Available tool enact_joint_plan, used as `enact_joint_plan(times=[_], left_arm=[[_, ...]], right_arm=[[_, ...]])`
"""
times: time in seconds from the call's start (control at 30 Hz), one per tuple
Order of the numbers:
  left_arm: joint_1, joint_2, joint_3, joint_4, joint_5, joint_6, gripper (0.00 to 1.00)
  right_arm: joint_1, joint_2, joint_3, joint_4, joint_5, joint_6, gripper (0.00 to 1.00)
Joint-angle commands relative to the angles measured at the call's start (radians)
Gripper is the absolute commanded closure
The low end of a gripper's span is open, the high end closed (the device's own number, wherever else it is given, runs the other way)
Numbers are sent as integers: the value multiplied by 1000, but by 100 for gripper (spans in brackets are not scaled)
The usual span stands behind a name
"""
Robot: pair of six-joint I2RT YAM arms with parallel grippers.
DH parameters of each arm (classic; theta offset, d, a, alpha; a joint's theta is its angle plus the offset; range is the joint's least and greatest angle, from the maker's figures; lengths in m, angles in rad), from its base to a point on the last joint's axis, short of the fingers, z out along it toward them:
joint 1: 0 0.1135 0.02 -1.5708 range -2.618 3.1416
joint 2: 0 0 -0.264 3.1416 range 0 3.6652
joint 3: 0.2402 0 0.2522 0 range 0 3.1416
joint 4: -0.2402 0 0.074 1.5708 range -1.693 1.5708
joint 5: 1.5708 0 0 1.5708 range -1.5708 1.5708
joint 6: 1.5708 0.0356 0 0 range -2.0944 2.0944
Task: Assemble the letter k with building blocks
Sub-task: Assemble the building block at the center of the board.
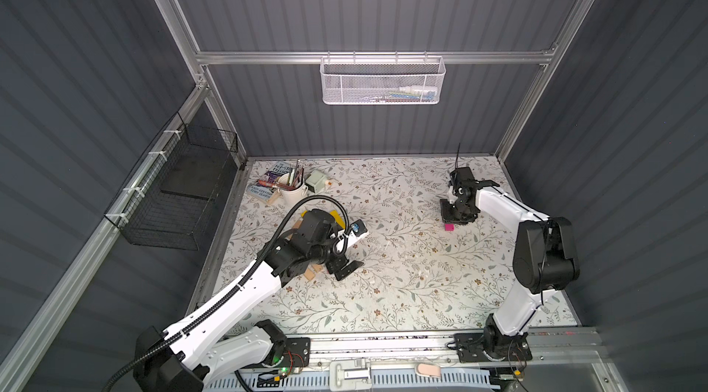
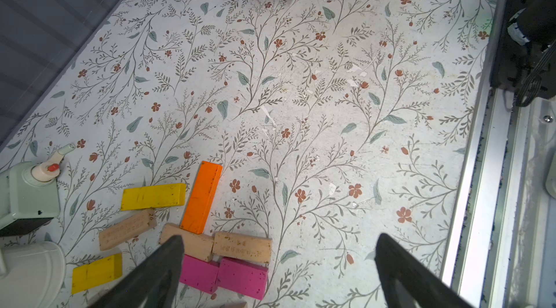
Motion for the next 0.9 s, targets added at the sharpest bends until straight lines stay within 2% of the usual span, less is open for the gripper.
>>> enact_joint_plan(times=[0.0, 0.43, 0.87], left_arm=[[2, -18, -7, 3, 24, -9, 0], [1, -16, -11, 0, 9, -4, 0], [1, -11, -10, -3, 0, 4, 1]], right_arm=[[-32, 7, -17, 14, 5, -53, 68], [-55, 155, 38, 55, -21, -52, 66], [-55, 208, 87, 63, -44, -36, 60]])
